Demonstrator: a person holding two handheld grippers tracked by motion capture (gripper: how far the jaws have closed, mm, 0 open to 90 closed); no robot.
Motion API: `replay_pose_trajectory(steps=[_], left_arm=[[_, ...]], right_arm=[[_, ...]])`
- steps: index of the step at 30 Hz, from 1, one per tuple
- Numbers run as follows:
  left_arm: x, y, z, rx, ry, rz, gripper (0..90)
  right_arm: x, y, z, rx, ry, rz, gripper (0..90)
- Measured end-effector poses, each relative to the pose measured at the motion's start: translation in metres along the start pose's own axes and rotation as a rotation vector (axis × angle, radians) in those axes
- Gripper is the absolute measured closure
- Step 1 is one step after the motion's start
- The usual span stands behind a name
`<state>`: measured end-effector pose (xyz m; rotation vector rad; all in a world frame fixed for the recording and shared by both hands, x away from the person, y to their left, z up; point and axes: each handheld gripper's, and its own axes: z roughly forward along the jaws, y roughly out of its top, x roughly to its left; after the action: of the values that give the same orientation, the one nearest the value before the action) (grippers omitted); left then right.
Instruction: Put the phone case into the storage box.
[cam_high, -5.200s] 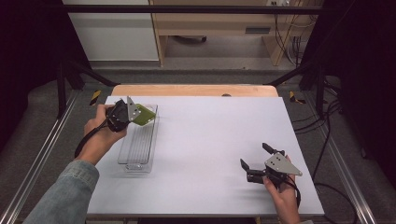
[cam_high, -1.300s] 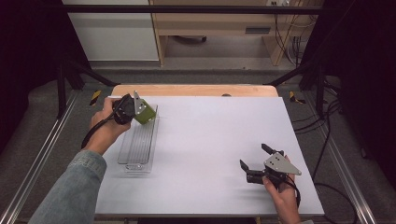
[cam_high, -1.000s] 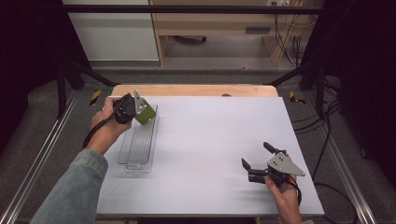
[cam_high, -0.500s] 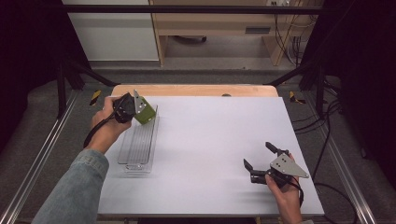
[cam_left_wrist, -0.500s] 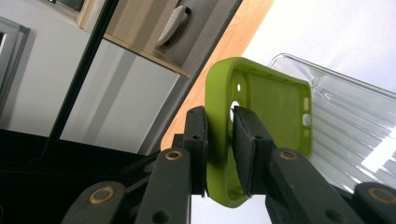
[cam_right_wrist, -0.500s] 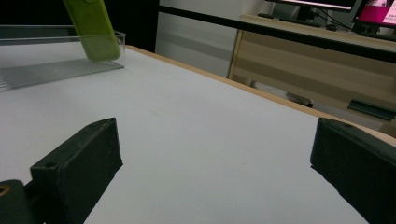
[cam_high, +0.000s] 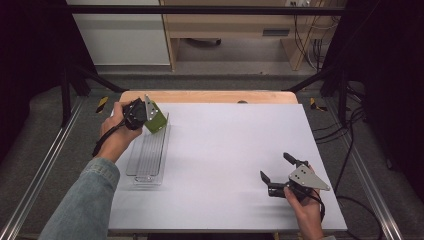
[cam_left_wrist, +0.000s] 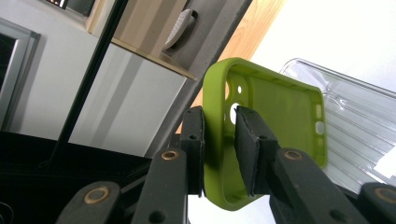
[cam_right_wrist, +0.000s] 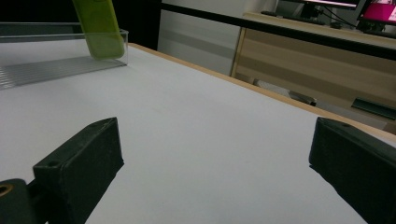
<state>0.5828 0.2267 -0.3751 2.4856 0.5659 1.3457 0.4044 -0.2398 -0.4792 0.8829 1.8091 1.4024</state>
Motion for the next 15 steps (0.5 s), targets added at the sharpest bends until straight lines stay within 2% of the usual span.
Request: replay_pose_trajectory(steps=[7, 15], left_arm=[[-0.001, 0.004, 0.006, -0.019, 0.009, 0.012, 71.4], [-0.001, 0.011, 0.014, -0.033, 0.015, -0.013, 70.5]], right_arm=[[0.000, 0.000, 0.000, 0.003, 0.000, 0.001, 2.6], [-0.001, -0.001, 0.000, 0.001, -0.003, 0.004, 2.5]])
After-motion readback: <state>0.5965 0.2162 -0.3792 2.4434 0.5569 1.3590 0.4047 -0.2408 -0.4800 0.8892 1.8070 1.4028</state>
